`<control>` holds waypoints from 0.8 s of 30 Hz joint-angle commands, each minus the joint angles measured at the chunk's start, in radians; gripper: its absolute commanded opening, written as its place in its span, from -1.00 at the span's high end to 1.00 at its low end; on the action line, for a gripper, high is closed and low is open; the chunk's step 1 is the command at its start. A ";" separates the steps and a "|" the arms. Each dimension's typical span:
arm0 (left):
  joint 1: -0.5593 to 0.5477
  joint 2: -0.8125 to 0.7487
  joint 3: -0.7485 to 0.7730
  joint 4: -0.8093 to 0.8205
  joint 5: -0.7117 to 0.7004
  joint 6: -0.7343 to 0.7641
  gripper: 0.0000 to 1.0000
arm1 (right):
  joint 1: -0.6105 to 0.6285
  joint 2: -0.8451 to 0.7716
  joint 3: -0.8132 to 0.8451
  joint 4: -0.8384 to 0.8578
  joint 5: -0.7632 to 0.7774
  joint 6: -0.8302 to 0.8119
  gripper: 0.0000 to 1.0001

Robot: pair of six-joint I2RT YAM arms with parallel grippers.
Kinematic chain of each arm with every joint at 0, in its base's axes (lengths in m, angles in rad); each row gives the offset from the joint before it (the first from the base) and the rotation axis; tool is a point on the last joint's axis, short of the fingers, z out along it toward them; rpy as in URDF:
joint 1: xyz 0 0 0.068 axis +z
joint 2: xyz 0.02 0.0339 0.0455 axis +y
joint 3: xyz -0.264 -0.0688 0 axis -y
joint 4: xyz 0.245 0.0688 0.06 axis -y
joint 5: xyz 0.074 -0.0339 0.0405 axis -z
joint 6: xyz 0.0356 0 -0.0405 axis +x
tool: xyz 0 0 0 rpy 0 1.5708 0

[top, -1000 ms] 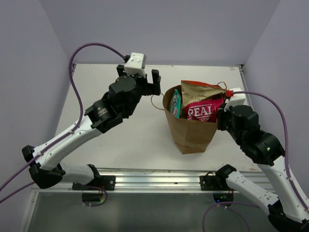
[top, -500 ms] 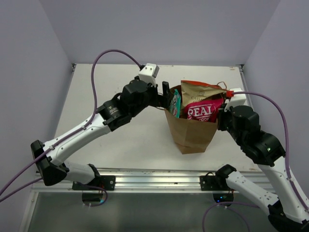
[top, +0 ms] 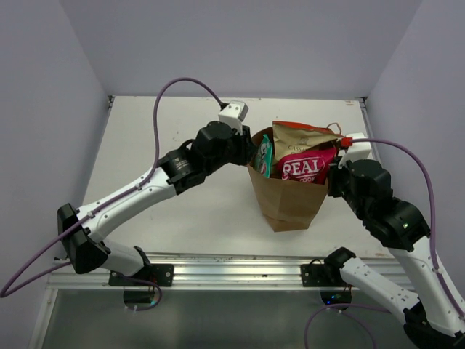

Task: Place the snacks into the paper bag

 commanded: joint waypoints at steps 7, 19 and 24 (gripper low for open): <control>0.003 -0.036 -0.072 0.066 0.009 0.001 1.00 | 0.000 0.015 0.003 0.036 -0.034 -0.001 1.00; 0.003 -0.125 -0.034 0.106 -0.134 0.056 1.00 | 0.001 0.135 0.094 0.144 -0.089 -0.018 1.00; 0.003 -0.145 -0.005 0.092 -0.206 0.087 1.00 | 0.001 0.204 0.160 0.174 -0.133 -0.024 1.00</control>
